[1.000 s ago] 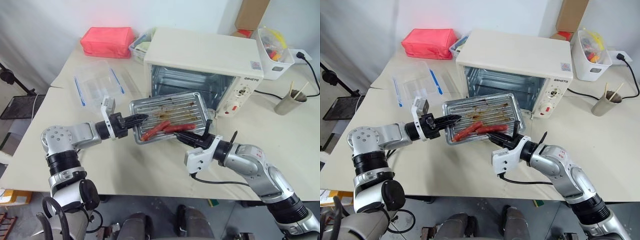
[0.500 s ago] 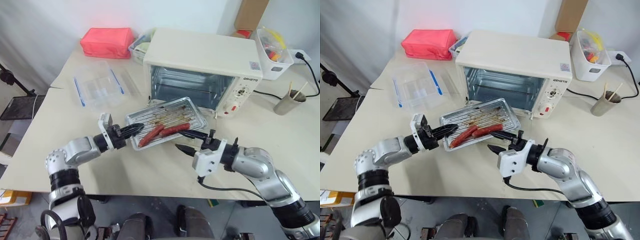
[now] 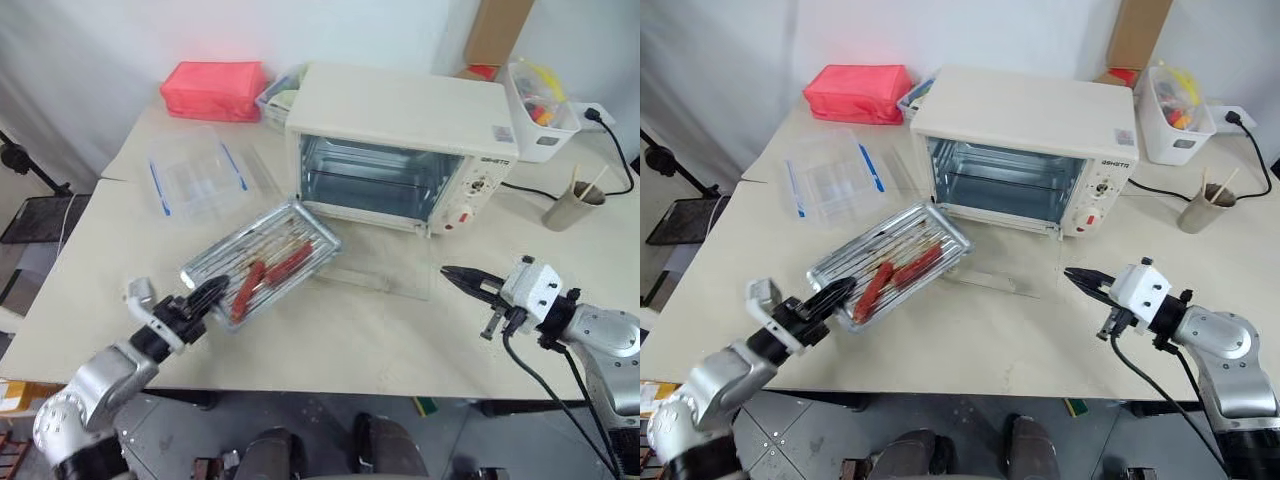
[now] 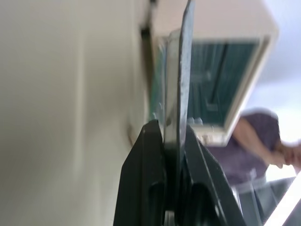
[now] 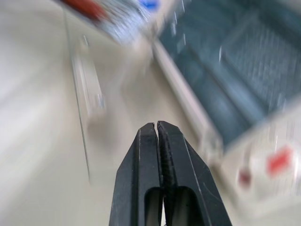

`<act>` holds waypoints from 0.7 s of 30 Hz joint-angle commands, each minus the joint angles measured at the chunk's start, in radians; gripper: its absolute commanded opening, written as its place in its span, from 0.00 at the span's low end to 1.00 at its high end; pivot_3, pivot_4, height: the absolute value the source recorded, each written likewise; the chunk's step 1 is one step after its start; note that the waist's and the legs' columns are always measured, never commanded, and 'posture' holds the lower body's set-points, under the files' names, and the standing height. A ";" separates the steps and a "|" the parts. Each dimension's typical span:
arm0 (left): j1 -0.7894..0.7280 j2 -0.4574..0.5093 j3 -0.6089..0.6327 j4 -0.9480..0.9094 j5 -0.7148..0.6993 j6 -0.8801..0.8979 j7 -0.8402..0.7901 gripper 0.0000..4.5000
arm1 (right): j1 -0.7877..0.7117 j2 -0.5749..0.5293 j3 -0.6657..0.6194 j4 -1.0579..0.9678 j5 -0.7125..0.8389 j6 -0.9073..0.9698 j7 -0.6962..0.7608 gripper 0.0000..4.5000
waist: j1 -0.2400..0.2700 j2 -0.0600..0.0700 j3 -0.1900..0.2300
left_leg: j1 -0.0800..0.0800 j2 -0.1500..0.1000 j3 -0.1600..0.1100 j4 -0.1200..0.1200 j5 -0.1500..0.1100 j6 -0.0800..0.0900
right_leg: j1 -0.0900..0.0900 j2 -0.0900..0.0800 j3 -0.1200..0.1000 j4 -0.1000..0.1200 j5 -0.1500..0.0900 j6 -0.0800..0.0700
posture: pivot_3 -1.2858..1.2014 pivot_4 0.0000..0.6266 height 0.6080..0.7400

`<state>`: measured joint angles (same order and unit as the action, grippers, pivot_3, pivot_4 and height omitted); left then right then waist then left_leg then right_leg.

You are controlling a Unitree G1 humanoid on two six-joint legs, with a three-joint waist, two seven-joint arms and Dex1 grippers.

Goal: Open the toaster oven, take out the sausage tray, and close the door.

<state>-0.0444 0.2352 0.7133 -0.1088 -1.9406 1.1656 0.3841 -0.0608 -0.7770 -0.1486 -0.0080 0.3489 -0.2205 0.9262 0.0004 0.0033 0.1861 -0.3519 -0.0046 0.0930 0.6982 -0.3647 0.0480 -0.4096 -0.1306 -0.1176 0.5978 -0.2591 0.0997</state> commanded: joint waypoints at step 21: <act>0.287 -0.204 0.017 -0.280 -0.032 -0.364 -0.061 0.00 | -0.282 0.211 0.034 0.238 0.129 0.092 0.178 0.01 | 0.002 0.000 0.000 | -0.001 0.001 0.000 0.001 -0.003 -0.001 | -0.001 -0.002 0.000 -0.006 0.000 -0.001 | 0.52 0.24 1.00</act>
<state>0.2280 0.0153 0.7268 -0.3813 -1.9584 0.7880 0.3501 -0.3319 -0.5585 -0.0640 0.3021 0.4168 -0.1634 1.1184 0.0020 0.0035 0.1860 -0.3526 -0.0038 0.0931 0.6988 -0.3676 0.0471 -0.4106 -0.1321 -0.1174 0.5918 -0.2596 0.0984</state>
